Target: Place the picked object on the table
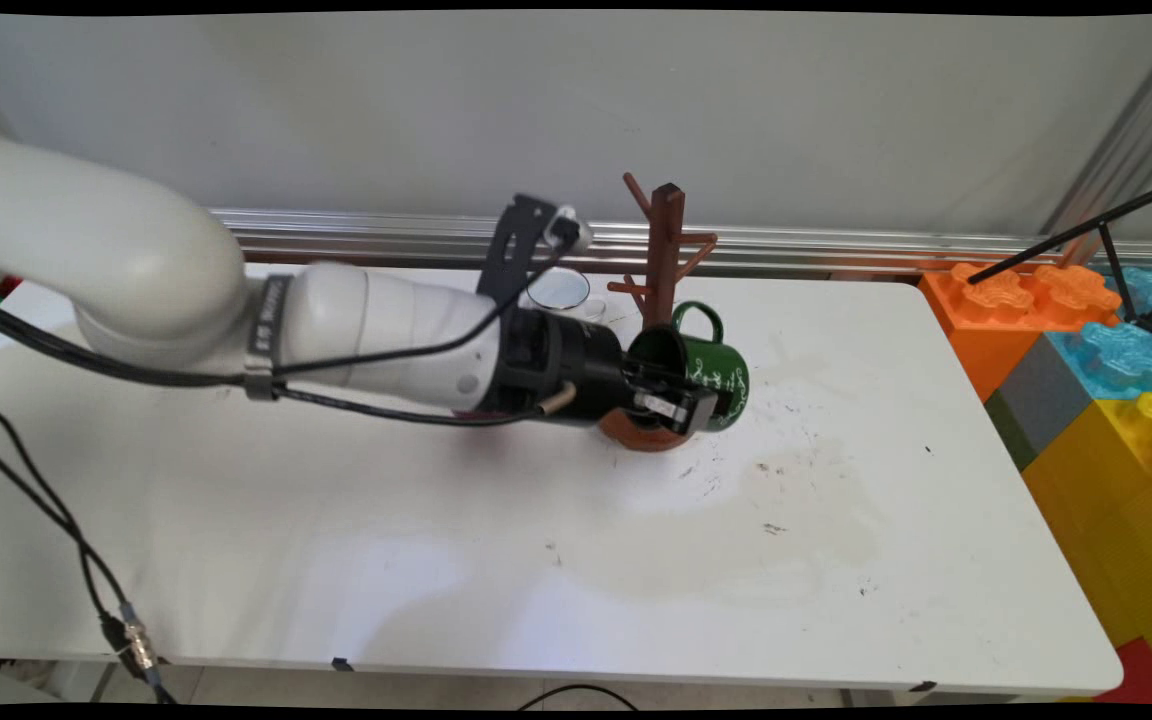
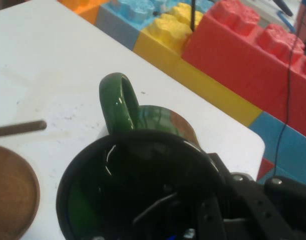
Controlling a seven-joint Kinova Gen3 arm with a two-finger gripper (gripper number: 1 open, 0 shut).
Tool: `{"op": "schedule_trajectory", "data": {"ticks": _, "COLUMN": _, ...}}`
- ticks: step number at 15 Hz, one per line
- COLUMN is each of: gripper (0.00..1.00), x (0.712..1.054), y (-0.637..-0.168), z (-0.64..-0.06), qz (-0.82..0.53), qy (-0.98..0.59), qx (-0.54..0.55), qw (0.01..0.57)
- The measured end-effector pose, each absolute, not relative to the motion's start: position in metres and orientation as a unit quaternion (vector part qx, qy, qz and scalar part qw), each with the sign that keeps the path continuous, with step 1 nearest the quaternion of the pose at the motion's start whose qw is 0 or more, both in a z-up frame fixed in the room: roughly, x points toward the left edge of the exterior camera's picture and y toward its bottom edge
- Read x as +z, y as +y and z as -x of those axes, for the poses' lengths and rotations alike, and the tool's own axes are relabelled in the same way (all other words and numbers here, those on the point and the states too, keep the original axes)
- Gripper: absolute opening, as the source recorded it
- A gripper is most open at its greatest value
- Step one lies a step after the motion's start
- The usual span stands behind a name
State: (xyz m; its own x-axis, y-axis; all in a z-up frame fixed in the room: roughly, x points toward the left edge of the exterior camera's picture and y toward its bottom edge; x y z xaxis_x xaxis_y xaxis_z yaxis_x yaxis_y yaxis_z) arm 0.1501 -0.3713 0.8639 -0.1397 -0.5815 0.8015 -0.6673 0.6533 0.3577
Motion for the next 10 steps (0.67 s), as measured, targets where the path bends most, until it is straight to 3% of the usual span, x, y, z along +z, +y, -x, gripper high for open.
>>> {"op": "schedule_trajectory", "data": {"ticks": 10, "gripper": 0.00, "x": 0.921, "y": -0.377, "z": -0.199, "qz": -0.346, "qy": -0.809, "qx": 0.039, "qw": 0.474}}
